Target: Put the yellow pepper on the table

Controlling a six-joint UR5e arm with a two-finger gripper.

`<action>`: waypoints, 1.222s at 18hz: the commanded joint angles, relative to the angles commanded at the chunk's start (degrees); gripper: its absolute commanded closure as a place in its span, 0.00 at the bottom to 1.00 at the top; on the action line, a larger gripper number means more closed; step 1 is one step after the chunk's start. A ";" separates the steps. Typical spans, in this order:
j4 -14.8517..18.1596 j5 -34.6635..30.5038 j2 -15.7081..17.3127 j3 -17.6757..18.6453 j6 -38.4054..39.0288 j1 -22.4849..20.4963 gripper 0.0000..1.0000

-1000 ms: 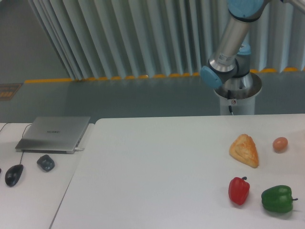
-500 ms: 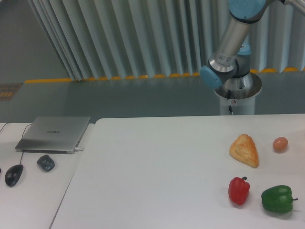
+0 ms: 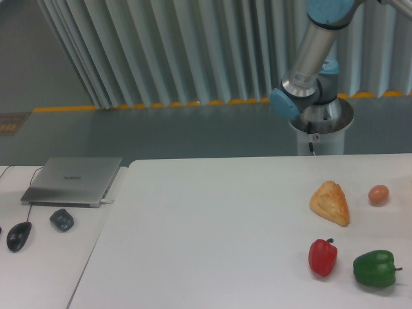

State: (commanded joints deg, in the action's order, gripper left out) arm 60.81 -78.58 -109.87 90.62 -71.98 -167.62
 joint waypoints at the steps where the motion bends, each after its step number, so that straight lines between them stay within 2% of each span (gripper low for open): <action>1: 0.88 0.52 0.71 -0.70 0.26 0.62 0.60; 5: 5.62 2.72 3.87 -1.06 0.88 3.34 0.60; 8: 6.51 3.60 5.54 -0.71 5.96 7.03 0.60; 11: 5.72 3.17 5.63 0.43 10.97 11.68 0.60; 14: 5.55 2.73 5.20 1.66 11.69 14.67 0.60; 15: 4.85 1.68 5.20 2.80 11.69 15.56 0.60; 18: 0.02 -3.15 4.85 6.14 12.13 18.54 0.60; 22: -2.36 -9.65 1.86 6.50 13.97 21.10 0.58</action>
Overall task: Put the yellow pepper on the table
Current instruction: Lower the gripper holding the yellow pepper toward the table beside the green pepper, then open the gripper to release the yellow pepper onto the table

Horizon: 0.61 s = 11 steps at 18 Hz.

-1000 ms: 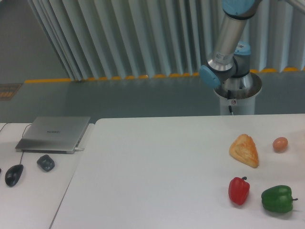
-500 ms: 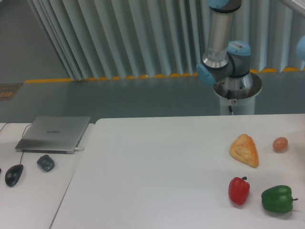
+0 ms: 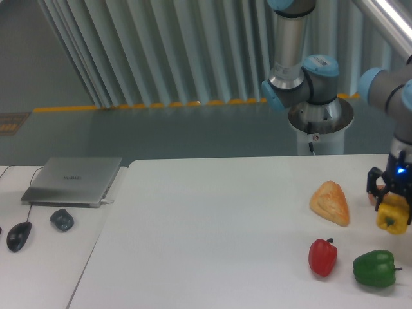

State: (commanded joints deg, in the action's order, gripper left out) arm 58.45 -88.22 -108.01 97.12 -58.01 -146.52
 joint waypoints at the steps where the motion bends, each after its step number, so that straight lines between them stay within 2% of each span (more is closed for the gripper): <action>1: -0.35 -1.58 -0.35 0.00 0.09 0.44 0.58; 7: -2.55 -2.74 -3.08 -0.44 0.00 0.71 0.57; 8: -2.56 -2.66 -3.08 -0.44 0.00 0.71 0.50; 10: -2.47 -2.74 -2.91 -0.61 -0.09 0.71 0.00; 11: -2.47 -2.74 -2.90 -0.62 -0.17 0.71 0.00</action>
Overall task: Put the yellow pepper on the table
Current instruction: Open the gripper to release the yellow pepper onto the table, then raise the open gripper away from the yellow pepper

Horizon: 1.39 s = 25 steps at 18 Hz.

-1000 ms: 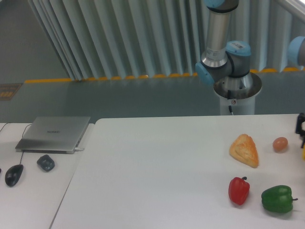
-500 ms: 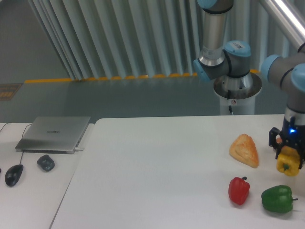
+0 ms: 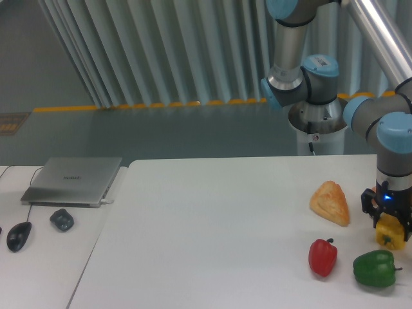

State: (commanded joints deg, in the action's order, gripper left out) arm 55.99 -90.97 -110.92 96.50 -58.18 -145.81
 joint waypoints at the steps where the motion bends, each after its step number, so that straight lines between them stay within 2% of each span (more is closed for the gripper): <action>1: 0.00 0.09 0.00 0.00 -0.17 0.00 0.00; 6: 0.26 0.53 1.84 -0.09 -4.64 -0.09 0.00; 8: 0.35 2.01 2.81 -1.22 -5.01 0.00 0.00; 10: 2.45 3.43 4.12 -3.60 -5.01 0.00 0.00; 13: 8.69 4.04 4.75 -6.94 -6.58 0.35 0.00; 16: 9.31 3.69 7.28 -8.17 -17.80 0.35 0.00; 18: 9.49 3.60 7.82 -8.44 -26.59 -0.35 0.00; 23: 16.07 1.51 7.91 -10.19 -44.88 -4.65 0.00; 25: 16.79 0.53 7.91 -10.20 -49.55 -5.53 0.00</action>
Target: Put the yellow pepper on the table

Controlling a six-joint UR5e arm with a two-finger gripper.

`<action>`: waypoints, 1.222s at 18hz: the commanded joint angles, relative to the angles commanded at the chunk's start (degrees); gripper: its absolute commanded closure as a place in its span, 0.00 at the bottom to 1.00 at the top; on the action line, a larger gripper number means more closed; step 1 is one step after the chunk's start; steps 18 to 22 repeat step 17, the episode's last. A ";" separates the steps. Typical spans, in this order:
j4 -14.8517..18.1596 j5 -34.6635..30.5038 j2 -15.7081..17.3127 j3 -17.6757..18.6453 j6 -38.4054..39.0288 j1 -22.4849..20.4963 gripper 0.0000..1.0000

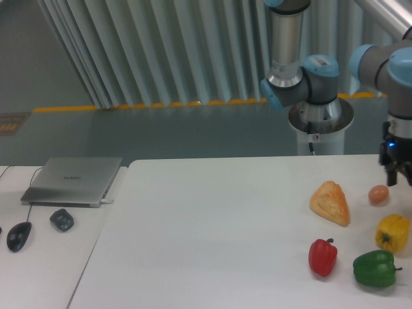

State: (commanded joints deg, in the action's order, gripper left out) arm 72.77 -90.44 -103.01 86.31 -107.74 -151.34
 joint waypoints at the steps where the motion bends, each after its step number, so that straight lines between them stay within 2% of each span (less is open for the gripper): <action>1: 0.17 0.00 -0.09 -0.09 -0.71 -0.18 0.00; 5: 1.32 -1.23 -0.61 0.79 -0.81 0.17 0.00; 22: 1.41 -0.71 -1.05 1.14 -0.90 0.17 0.00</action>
